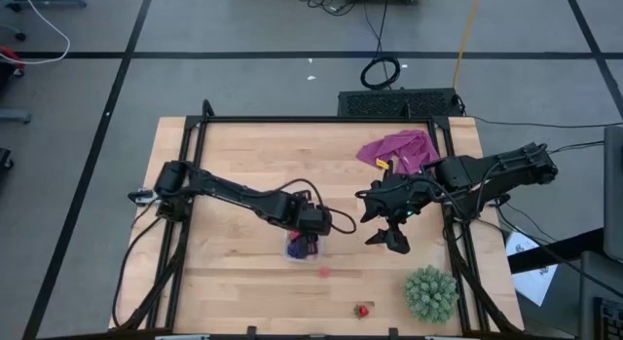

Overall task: Pick and placing Produce into tupperware
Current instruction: Put the light orange peach into the transparent bin

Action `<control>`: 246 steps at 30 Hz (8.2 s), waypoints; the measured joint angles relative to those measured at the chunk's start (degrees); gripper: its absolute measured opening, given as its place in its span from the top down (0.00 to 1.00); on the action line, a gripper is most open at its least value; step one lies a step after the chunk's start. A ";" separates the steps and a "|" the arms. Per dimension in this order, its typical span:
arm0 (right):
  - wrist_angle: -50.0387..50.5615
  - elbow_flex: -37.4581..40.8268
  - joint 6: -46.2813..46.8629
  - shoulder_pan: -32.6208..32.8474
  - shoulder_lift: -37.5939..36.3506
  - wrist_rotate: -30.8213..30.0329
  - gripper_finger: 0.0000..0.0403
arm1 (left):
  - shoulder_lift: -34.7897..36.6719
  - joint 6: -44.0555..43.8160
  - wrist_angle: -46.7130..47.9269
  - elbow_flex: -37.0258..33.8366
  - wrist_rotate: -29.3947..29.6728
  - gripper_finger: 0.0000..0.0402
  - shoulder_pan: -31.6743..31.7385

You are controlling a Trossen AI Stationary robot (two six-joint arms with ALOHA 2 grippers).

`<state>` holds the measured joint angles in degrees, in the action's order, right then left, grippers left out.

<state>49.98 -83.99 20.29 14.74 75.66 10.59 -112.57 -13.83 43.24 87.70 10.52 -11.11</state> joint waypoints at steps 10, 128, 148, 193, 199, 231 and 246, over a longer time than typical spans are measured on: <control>-5.60 4.58 2.50 2.03 -0.13 -0.04 0.30 | 13.82 -6.72 6.12 0.13 -0.29 0.55 -7.29; -31.57 9.16 5.41 4.24 38.60 -0.11 0.64 | 32.78 -13.50 27.00 0.04 13.42 0.58 -9.49; -31.05 9.17 3.02 4.24 38.56 2.07 0.50 | 32.78 -14.15 26.99 0.04 11.80 0.58 -9.62; -33.60 9.25 2.81 2.10 38.60 2.97 0.48 | 32.76 -14.07 26.99 0.04 11.88 0.58 -9.58; -33.60 9.25 2.81 2.10 38.60 2.95 0.54 | 32.76 -14.07 26.99 0.04 11.89 0.58 -9.58; -31.52 8.78 6.56 2.78 38.14 12.11 0.67 | 32.77 -14.68 27.01 0.04 11.89 0.58 -9.58; -31.70 8.61 0.29 1.71 26.77 5.73 0.67 | 32.76 -14.97 27.03 0.04 11.54 0.58 -9.58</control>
<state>18.28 -75.37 20.58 16.45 102.43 16.32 -79.81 -28.80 70.28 87.74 22.06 -20.69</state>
